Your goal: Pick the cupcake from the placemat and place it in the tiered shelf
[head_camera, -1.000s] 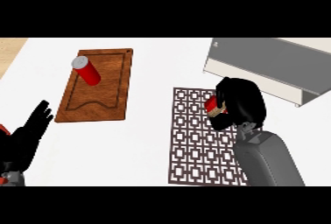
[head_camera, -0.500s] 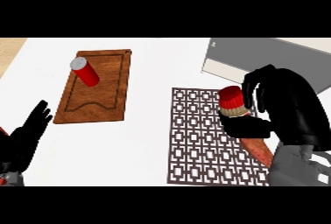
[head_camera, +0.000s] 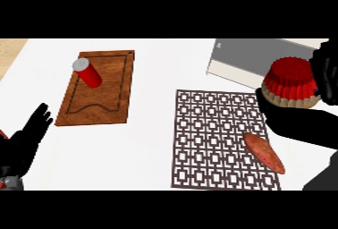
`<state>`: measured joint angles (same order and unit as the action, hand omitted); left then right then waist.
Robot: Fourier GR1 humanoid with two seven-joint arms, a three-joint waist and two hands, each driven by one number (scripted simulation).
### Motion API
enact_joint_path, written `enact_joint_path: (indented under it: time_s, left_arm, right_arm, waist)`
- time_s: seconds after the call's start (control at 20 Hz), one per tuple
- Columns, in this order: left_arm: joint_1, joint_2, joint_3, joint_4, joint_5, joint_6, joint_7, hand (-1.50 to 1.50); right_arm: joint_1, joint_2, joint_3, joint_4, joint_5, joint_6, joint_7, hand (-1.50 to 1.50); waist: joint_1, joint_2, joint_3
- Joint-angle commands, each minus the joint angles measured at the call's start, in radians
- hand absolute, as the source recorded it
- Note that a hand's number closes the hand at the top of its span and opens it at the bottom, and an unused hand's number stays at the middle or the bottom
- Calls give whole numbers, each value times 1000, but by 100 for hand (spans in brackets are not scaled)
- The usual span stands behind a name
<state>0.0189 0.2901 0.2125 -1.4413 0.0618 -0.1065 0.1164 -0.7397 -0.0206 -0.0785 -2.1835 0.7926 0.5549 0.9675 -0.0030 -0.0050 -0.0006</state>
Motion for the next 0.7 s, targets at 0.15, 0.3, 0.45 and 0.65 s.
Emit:
enact_joint_path:
  time_s: [0.15,0.3,0.45,0.65]
  left_arm:
    - [16,-31,-17,-24,-12,12,8,0]
    - [-18,-5,10,23,-16,16,-11,0]
    - [4,4,11,19,-7,-12,-22,0]
    - [-38,-25,-19,18,-23,11,28,0]
  right_arm:
    - [-245,-96,-100,65,6,89,173,150]
    - [-282,-206,-118,151,37,158,116,150]
    - [-362,-236,-154,224,35,189,125,150]
    - [-391,-309,-196,347,36,187,35,150]
  waist:
    - [5,-1,-1]
    - [-4,0,-2]
    - [2,-1,-1]
    - [2,3,0]
